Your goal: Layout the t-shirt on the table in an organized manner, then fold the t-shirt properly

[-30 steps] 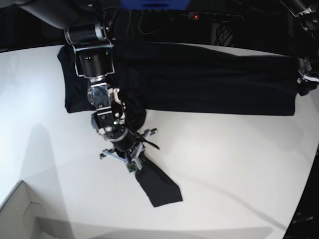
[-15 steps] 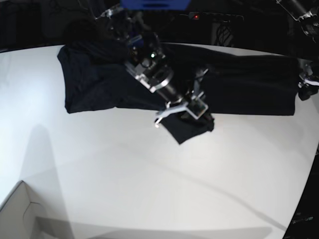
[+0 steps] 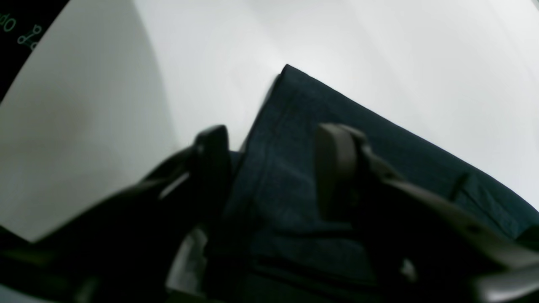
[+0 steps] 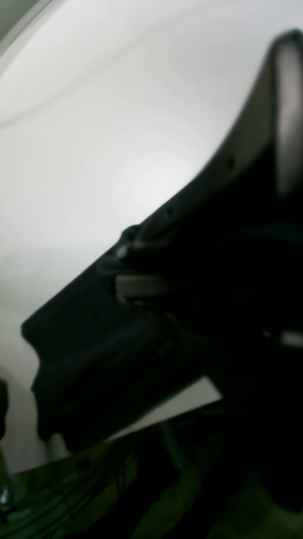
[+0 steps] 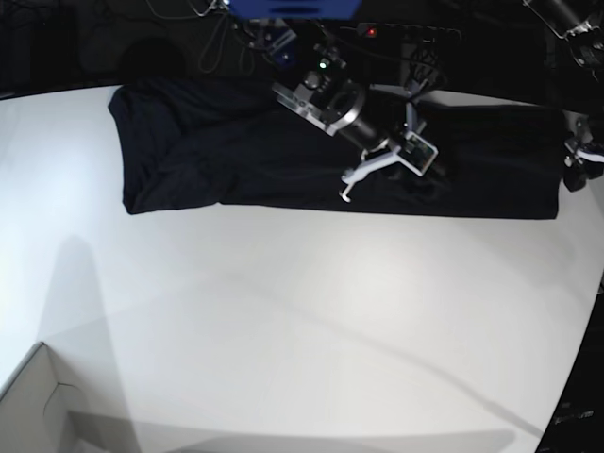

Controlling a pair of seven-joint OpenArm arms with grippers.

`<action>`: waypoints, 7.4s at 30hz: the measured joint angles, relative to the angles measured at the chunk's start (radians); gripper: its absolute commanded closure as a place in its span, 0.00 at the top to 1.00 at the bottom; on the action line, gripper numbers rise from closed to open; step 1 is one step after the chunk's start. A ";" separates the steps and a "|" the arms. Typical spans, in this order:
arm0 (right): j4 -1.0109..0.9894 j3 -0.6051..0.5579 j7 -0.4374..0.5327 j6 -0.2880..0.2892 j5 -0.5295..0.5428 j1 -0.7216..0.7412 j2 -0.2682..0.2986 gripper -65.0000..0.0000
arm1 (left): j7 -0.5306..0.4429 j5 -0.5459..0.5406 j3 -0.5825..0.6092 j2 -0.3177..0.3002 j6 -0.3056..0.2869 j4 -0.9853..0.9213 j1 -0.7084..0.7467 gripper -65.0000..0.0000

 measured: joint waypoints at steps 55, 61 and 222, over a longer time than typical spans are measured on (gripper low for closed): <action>0.323 0.740 -0.063 0.005 -0.005 -0.161 0.011 0.42 | -0.006 0.117 0.410 0.241 0.004 0.156 0.014 0.76; 0.324 0.821 -0.097 0.005 -0.005 -0.119 0.010 0.42 | -0.014 0.116 0.412 0.270 0.004 0.139 0.013 0.76; 0.322 0.823 -0.101 0.008 -0.005 -0.127 0.027 0.41 | 0.000 0.177 0.821 0.220 0.003 0.623 0.235 0.01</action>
